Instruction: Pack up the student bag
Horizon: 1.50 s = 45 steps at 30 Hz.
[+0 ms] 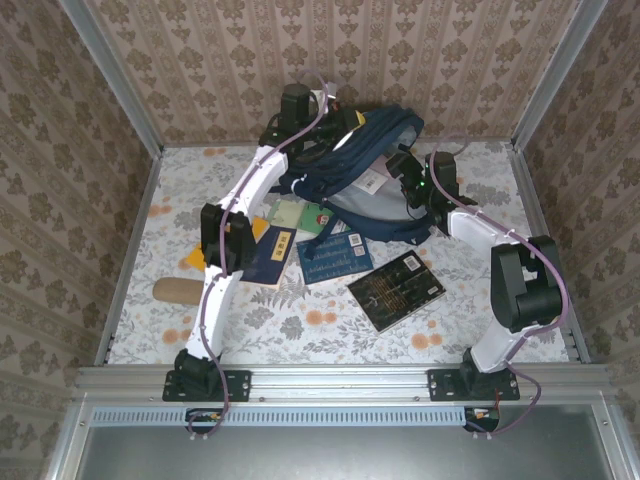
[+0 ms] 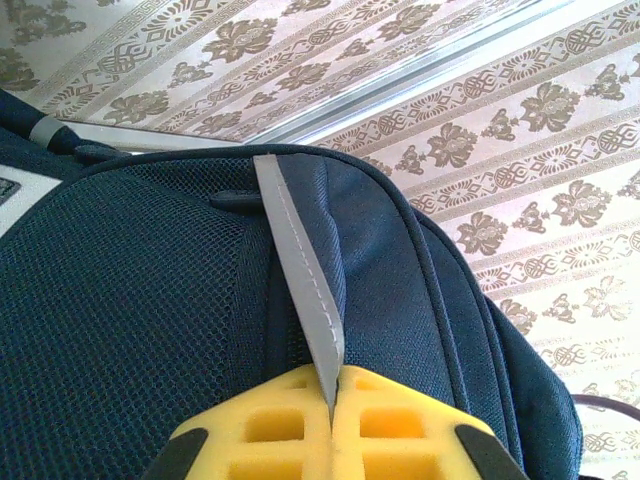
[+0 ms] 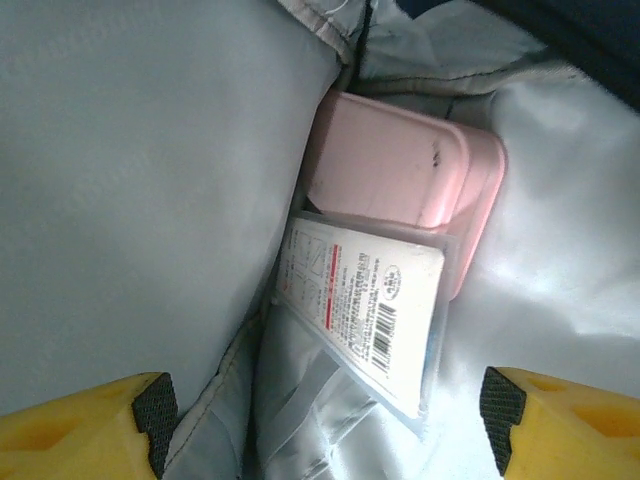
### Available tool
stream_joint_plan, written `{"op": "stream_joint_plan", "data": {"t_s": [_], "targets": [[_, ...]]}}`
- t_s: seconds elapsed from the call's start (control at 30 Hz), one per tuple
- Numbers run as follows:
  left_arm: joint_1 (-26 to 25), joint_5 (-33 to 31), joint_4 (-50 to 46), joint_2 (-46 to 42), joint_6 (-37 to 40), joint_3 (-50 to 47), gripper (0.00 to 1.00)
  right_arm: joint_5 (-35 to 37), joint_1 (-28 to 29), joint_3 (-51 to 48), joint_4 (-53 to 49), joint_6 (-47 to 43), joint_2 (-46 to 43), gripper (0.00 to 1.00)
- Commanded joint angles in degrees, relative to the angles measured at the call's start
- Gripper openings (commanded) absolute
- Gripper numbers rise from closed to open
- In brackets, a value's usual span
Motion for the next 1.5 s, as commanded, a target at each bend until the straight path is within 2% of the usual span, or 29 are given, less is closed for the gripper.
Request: {"op": "stream_joint_plan", "data": {"t_s": [0.0, 0.2, 0.3, 0.37, 0.43, 0.5, 0.6, 0.7, 0.83, 0.9, 1.0, 1.03, 1.1, 1.17, 1.2, 1.23, 1.4, 1.47], "targets": [[1.0, -3.0, 4.9, -1.9, 1.4, 0.6, 0.00, 2.2, -1.1, -2.9, -5.5, -3.2, -3.9, 0.80], [-1.7, -3.6, -0.9, -1.9, 6.6, 0.2, 0.01, 12.4, -1.0, -4.1, -16.3, -12.0, -13.8, 0.75], [-2.9, -4.1, -4.8, -2.0, 10.1, 0.4, 0.18, 15.5, -1.0, -5.6, -20.3, -14.0, -20.4, 0.76], [-3.6, -4.0, -6.7, -2.2, 11.7, 0.4, 0.34, 17.4, -1.0, -6.7, -22.5, -15.0, -24.2, 0.77], [-4.0, -3.7, -8.4, -3.1, 13.1, 0.3, 0.43, 19.1, -1.0, -7.5, -24.8, -15.8, -27.6, 0.77], [-4.2, -3.5, -9.3, -5.0, 13.6, -1.0, 0.52, 19.0, -1.0, -7.6, -26.2, -17.1, -29.7, 0.78], [-4.0, -4.5, -12.7, -10.0, 17.5, -4.1, 0.59, 15.6, -0.4, -6.7, -27.0, -19.8, -30.3, 0.78], [-3.6, -9.1, -18.0, -17.3, 24.0, -10.0, 0.62, 12.0, 2.0, -4.8, -27.9, -23.4, -29.0, 0.78], [-1.4, -16.7, -19.9, -29.2, 27.6, -25.3, 0.64, 7.4, 7.1, -2.1, -27.4, -28.6, -25.0, 0.78], [0.3, -21.4, -20.7, -34.8, 28.1, -34.2, 0.66, 4.6, 9.3, -0.2, -27.3, -29.8, -22.2, 0.78], [5.9, -29.0, -22.1, -44.6, 26.9, -47.3, 0.70, 1.1, 13.4, 3.8, -29.0, -32.1, -17.5, 0.78], [8.0, -31.6, -23.1, -47.9, 25.6, -51.7, 0.73, 1.5, 15.0, 5.0, -30.2, -33.0, -15.1, 0.78], [11.9, -41.8, -30.6, -53.1, 18.1, -57.2, 0.80, 3.6, 17.9, 6.5, -31.7, -33.9, -12.8, 0.78], [17.5, -43.8, -37.5, -57.2, 11.8, -62.3, 0.83, 4.5, 19.7, 6.9, -31.9, -33.6, -11.2, 0.79], [20.6, -44.1, -40.8, -59.2, 8.7, -65.2, 0.89, 4.4, 20.4, 6.7, -31.6, -33.5, -10.6, 0.79], [23.3, -44.7, -44.2, -61.2, 6.2, -67.5, 0.99, 4.9, 20.8, 6.5, -31.6, -33.3, -10.1, 0.79], [32.5, -51.7, -55.2, -66.6, 0.8, -75.2, 1.00, 9.1, 21.4, 3.7, -30.5, -30.7, -10.4, 0.79], [36.8, -50.5, -55.0, -67.4, -0.2, -79.5, 1.00, 10.6, 21.5, 1.8, -29.4, -30.0, -11.6, 0.79]]}}
